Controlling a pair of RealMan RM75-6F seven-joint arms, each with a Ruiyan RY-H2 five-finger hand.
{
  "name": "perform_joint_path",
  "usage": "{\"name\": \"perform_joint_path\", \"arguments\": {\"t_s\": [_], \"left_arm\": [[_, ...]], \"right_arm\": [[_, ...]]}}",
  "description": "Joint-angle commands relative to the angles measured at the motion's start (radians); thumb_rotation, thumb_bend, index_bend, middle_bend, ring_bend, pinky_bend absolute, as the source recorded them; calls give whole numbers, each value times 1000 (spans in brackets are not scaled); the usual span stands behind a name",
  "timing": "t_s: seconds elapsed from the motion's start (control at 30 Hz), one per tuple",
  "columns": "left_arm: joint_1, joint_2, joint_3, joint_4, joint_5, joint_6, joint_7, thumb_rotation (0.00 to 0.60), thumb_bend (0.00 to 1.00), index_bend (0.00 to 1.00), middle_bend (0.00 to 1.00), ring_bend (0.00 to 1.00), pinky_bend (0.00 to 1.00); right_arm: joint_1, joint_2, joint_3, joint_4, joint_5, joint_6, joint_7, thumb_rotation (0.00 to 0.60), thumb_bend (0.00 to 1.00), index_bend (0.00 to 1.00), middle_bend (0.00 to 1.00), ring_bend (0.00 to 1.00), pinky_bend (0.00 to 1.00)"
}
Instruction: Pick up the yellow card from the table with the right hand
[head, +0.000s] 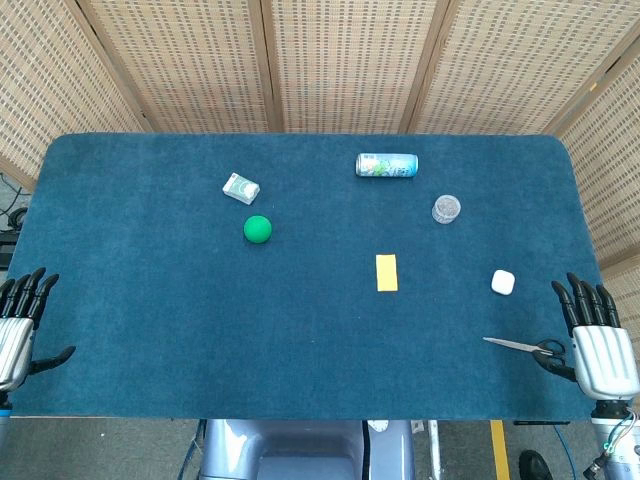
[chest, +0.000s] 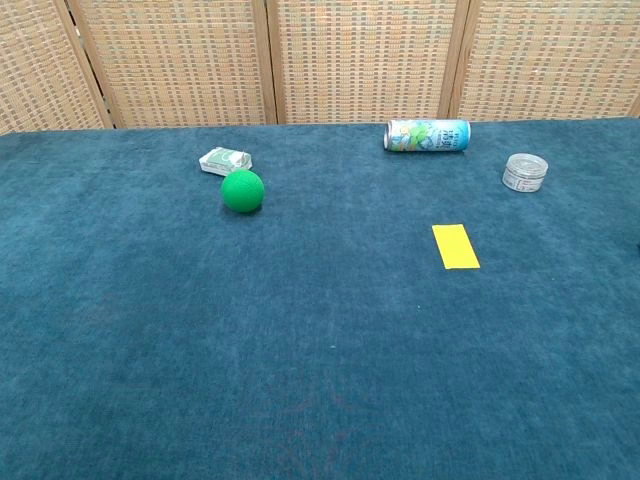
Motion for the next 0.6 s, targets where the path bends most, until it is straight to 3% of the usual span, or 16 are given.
{"name": "perform_joint_path", "arguments": {"t_s": [0.03, 0.6], "left_arm": [[1, 0, 0, 0, 0, 1, -1, 600, 130, 0, 0, 0, 0], [-6, -1, -1, 6, -3, -9, 10, 600, 130, 0, 0, 0, 0]], "right_arm": [[-1, 0, 0, 0, -2, 3, 1, 600, 0, 0, 0, 0, 0], [41, -14, -1, 6, -21, -53, -11, 600, 0, 0, 0, 0, 0]]}}
